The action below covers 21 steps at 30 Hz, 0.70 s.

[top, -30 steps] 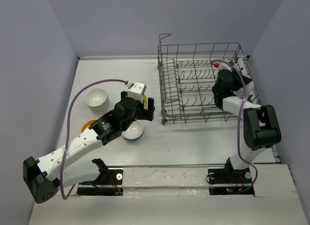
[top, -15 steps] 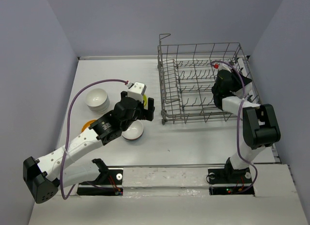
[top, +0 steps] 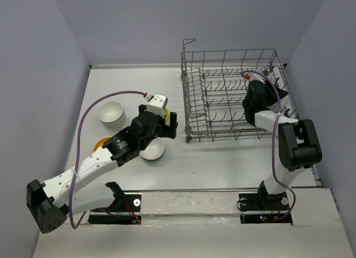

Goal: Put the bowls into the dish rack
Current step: Insert the bowl into the dish rack.

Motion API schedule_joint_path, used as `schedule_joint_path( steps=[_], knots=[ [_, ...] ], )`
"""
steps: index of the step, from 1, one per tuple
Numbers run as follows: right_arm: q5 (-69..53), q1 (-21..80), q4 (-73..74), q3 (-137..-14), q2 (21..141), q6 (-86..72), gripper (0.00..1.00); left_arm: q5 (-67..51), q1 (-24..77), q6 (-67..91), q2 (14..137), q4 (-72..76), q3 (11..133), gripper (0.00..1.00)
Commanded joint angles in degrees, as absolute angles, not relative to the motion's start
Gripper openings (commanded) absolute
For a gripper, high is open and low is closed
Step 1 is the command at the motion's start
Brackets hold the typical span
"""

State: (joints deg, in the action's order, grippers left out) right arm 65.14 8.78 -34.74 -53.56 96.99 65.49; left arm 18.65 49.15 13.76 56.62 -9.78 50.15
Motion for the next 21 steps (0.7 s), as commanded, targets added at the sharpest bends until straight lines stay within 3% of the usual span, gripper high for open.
schedule_joint_path(
  steps=[1, 21],
  knots=[
    [66.9, 9.6, -34.2, -56.0, 97.2, 63.8, 0.38, 19.2, 49.6, 13.0, 56.1, -7.6, 49.9, 0.99],
    [66.8, 10.1, -22.3, -60.2, 99.3, 54.4, 0.43, 19.2, 49.6, 13.0, 56.1, -7.6, 49.8, 0.99]
  ],
)
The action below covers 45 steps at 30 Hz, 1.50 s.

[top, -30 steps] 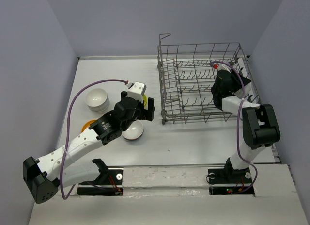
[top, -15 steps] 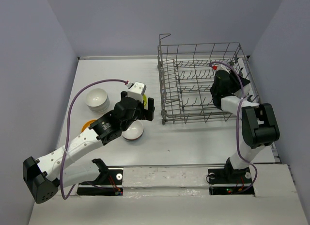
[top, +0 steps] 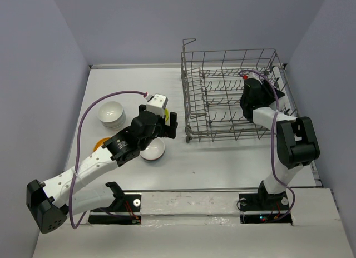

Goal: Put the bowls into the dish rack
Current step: Insert the bowl into the dish rack.

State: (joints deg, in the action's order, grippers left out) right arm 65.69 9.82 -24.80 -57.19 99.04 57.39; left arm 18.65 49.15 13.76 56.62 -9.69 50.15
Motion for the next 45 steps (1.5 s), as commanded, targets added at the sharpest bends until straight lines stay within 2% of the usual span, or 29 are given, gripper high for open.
schedule_joint_path(
  steps=[1, 9, 18, 24, 34, 45],
  knots=[
    [66.7, 10.1, -21.2, -60.6, 99.4, 54.0, 0.43, 19.1, 49.6, 13.1, 56.1, -7.6, 49.8, 0.99],
    [66.2, 11.2, -17.3, -62.1, 100.4, 50.5, 0.43, 19.2, 49.6, 13.0, 56.0, -7.6, 49.8, 0.99],
    [64.9, 11.7, -9.2, -65.3, 102.1, 44.7, 0.51, 19.4, 49.6, 13.0, 56.0, -7.7, 49.7, 0.99],
    [63.6, 11.7, -5.5, -67.2, 102.1, 41.2, 0.52, 19.4, 49.6, 12.9, 56.0, -7.7, 49.7, 0.99],
    [56.3, 12.8, 9.5, -72.9, 101.5, 28.8, 0.53, 19.6, 49.6, 13.0, 56.1, -7.7, 49.7, 0.99],
    [48.3, 13.9, 17.9, -78.2, 96.9, 20.0, 0.57, 20.4, 49.6, 12.8, 56.3, -8.1, 49.8, 0.99]
  ],
)
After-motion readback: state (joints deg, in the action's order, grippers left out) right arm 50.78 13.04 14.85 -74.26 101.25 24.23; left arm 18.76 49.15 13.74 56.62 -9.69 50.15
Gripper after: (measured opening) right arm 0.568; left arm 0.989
